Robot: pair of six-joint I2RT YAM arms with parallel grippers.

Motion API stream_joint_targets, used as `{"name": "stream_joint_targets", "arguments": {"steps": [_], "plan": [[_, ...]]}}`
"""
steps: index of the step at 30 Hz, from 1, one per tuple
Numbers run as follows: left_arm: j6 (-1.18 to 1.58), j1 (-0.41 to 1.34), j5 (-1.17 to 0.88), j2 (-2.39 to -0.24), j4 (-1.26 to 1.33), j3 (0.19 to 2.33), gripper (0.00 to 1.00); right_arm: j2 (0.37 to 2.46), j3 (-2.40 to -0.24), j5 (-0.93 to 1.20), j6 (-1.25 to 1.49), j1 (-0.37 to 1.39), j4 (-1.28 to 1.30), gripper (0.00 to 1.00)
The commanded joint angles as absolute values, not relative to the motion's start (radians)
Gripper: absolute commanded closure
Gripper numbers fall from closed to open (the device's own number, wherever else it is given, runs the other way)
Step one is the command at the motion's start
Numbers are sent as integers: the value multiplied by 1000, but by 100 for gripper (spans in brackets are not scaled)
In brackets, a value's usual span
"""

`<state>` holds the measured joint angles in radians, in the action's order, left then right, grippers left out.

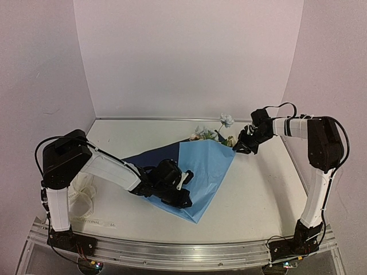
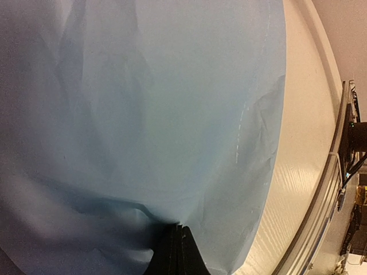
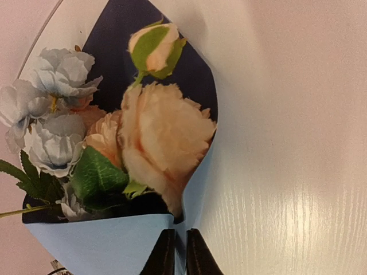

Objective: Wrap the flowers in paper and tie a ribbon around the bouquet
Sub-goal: Press the fold line of the 2/3-folded wrapping paper.

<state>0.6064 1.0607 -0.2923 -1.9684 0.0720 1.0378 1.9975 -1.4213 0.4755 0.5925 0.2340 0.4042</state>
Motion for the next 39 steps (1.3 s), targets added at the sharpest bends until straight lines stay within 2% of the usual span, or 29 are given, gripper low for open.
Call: {"name": "stream_joint_targets", "arguments": {"steps": [1, 2, 5, 11, 15, 21, 27, 39], "plan": [[687, 1077, -267, -2009, -14, 1084, 100, 1890, -1444, 444, 571, 230, 611, 71], [691, 1077, -264, -2011, -13, 1084, 100, 1866, -1428, 438, 579, 230, 642, 66], [695, 1077, -255, -2010, -10, 1077, 100, 1790, -1360, 469, 623, 240, 669, 64], [687, 1077, -256, -2018, -4, 1078, 100, 1620, -1140, 470, 733, 357, 598, 66], [684, 1078, -250, -2016, -4, 1084, 100, 1572, -1052, 459, 837, 512, 496, 69], [670, 1078, -225, -1993, -5, 1081, 100, 1607, -980, 450, 985, 697, 309, 73], [660, 1078, -213, -1989, -5, 1079, 100, 1703, -953, 464, 1116, 773, 151, 78], [667, 1078, -201, -1992, -13, 1055, 100, 1726, -844, 448, 1095, 745, 90, 80]]}}
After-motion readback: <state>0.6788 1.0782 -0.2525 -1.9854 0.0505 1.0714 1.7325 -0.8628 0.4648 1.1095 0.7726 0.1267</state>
